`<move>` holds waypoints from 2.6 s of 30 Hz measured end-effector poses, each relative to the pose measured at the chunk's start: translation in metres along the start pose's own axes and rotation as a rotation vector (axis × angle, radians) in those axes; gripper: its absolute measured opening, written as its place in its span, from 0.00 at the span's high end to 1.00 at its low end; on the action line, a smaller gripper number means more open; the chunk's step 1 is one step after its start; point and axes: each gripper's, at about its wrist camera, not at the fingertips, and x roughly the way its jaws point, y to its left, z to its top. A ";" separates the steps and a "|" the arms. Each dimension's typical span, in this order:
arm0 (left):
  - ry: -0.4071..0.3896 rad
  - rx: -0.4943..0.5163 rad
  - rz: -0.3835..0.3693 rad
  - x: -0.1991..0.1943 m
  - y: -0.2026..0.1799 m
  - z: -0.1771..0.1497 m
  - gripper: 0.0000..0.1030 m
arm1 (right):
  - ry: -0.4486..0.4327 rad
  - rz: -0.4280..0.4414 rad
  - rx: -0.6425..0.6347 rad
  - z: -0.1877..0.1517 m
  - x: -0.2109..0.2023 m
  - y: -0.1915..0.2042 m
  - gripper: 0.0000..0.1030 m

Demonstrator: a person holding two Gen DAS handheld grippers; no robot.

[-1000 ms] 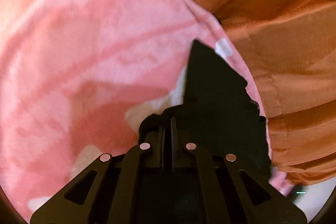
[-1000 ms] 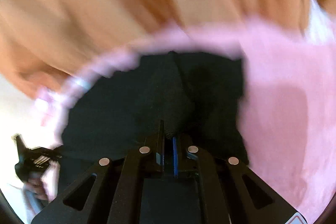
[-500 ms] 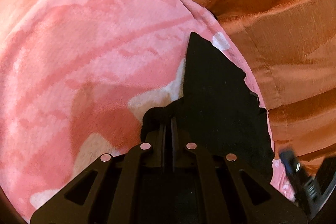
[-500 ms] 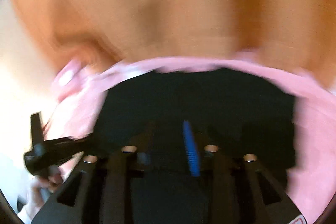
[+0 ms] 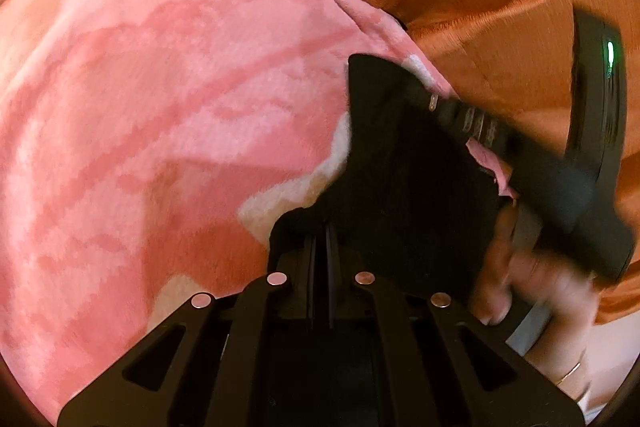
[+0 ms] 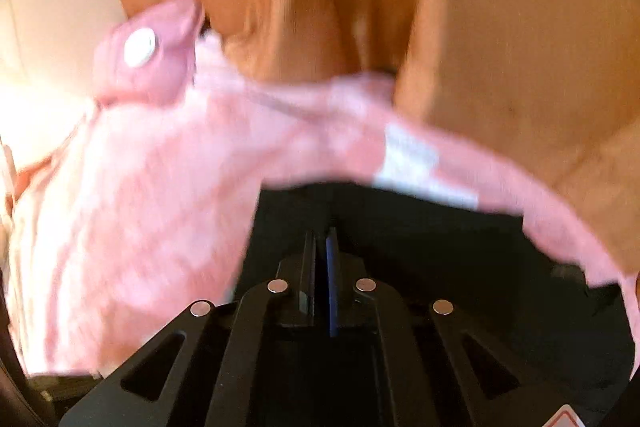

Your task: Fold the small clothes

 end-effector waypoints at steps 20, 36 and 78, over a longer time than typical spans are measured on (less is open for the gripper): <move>0.008 0.098 0.064 0.005 -0.009 0.007 0.96 | -0.060 -0.076 0.290 -0.110 -0.150 -0.114 0.69; 0.024 0.021 -0.037 -0.006 -0.018 -0.011 0.83 | -0.103 -0.171 0.651 -0.214 -0.192 -0.215 0.49; -0.004 -0.304 -0.215 0.000 0.024 0.003 0.73 | -0.099 -0.050 0.614 -0.192 -0.165 -0.202 0.95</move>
